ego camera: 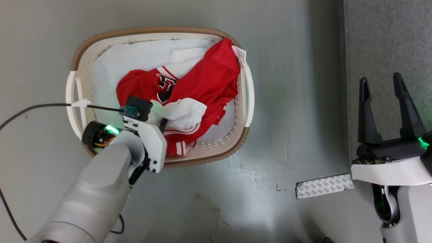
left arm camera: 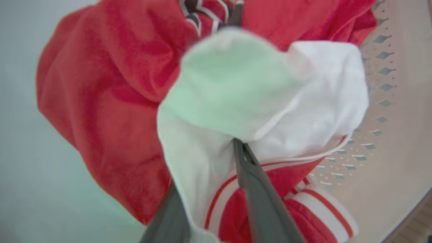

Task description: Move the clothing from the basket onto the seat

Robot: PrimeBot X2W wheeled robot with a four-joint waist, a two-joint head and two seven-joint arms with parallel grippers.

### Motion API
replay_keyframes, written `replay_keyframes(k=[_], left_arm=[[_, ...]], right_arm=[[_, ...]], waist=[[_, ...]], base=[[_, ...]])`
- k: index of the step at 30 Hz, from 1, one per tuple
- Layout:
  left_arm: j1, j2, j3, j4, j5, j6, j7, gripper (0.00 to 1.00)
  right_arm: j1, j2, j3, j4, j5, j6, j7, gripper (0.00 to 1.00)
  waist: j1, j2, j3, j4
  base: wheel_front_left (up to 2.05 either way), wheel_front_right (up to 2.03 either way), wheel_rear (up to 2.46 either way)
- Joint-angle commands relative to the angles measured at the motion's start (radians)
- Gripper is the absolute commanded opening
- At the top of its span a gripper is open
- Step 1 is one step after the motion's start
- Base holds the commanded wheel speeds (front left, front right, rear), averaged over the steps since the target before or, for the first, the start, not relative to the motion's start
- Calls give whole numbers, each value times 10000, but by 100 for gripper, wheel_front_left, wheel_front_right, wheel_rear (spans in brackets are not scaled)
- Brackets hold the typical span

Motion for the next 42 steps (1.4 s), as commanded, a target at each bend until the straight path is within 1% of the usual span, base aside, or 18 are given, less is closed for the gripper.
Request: replay_keyframes(k=[1, 9, 15, 19, 23, 29, 30, 33, 38, 42], left_arm=[[9, -8, -51, -96, -241, 18, -143, 0], [199, 29, -517, -497, -964, 18, -428, 0], [689, 70, -556, -1210, -1982, 18, -902, 0], [1204, 270, -606, -2003, -2739, 18, -1278, 0], [1803, 540, -626, -2886, -3389, 18, -1536, 0], [2720, 977, -473, -4198, -3927, 73, -1788, 0], [2866, 1020, -424, -4461, -3980, 136, -1837, 0], [3235, 1214, -231, -5394, -4051, 505, -1909, 0], [3981, 1675, -40, -7224, -4117, 1345, -1847, 0], [4668, 2203, -37, -8651, -4088, 1999, -1646, 0]], right_arm=[[-106, -16, -43, 46, 67, -26, -34, 100], [-212, -17, 13, 202, 63, -26, -34, 100], [-64, -17, 18, 455, 198, -26, -34, 100], [189, -19, 29, 711, 241, -26, -36, 100], [469, -19, 78, 1065, 298, -26, -34, 100], [1100, -21, 150, 1563, 411, -26, -34, 100], [1227, -21, 155, 1638, 420, -26, -36, 100], [1574, -22, 199, 1844, 432, -26, -34, 100], [2105, -24, 424, 2112, 443, -26, -34, 100], [2497, -16, 955, 2219, 381, -26, -34, 100]], waist=[[1, 0, -47, 33], [1, 0, -498, 159], [1, 0, -1396, 264], [1, 0, -2337, 378], [1, 0, -3503, 484], [1, 0, -5278, 584], [1, 0, -5572, 604], [1, 0, -6297, 661], [1, 0, -7351, 705], [1, 0, -8140, 704]], base=[[0, 0, 0], [0, 0, 0], [0, 0, 0], [0, 0, 0], [0, 0, 0], [0, 0, 0], [0, 0, 0], [0, 0, 0], [0, 0, 0], [0, 0, 0]])
